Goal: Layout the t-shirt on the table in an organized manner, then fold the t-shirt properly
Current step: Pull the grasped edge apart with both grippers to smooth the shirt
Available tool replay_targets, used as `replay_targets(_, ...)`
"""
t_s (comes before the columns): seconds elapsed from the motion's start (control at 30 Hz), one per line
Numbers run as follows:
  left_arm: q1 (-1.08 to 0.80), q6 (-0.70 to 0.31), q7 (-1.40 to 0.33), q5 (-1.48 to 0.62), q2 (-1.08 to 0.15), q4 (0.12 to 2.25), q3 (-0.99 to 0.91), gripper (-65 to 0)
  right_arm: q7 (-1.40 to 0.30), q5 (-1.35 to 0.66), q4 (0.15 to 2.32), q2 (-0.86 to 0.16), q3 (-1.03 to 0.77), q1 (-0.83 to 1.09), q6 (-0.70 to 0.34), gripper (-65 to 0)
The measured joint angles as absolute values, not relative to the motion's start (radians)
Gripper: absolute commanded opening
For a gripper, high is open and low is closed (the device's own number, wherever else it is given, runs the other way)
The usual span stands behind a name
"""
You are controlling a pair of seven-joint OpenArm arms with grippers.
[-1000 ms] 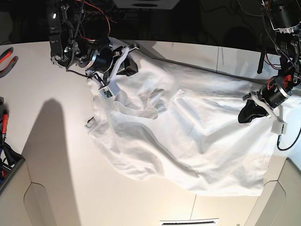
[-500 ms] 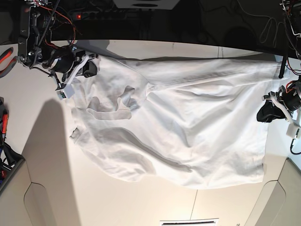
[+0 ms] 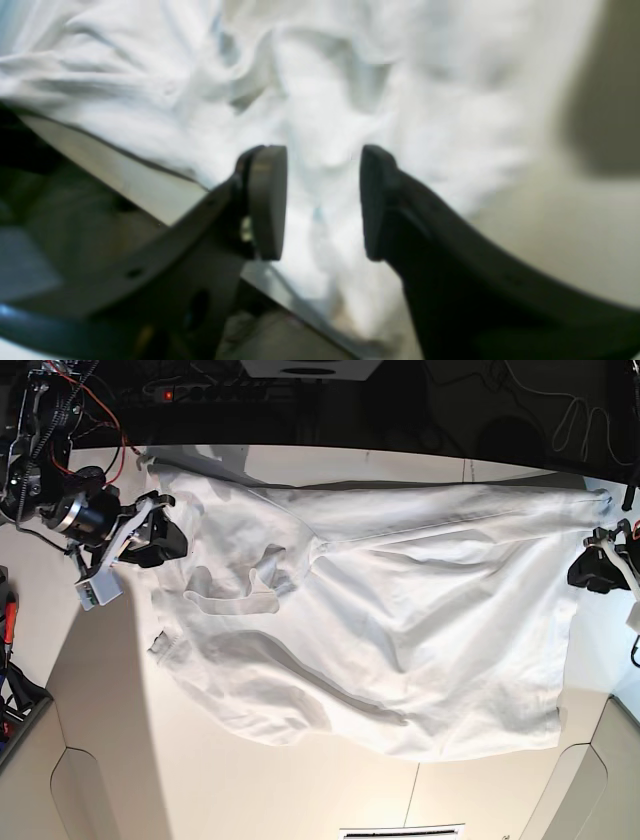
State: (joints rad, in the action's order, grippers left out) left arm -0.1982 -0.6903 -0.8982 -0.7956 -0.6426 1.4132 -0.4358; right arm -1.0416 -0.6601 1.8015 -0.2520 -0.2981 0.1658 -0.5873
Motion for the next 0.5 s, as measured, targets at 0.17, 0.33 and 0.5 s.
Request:
replay_targets(0.17,-0.300,-0.691,-0.877,-0.775,-0.643,1.413,-0.435,-32.3,-1.102,-0.658,1.819,-0.333,-0.400,0.164,-0.587,-41.0)
replay_targets(0.33,-0.321,-0.692,-0.867,-0.777,-0.636,1.413,-0.445,-32.3,-1.184,-0.804,1.806,-0.329,-0.416,0.189,-0.588,-41.0)
replay_targets(0.5,-0.321,-0.692,-0.868,-0.776,-0.632,1.413,-0.454,-32.3,-1.182,-0.841,1.781,-0.330,-0.355,0.257,-0.600,-41.0)
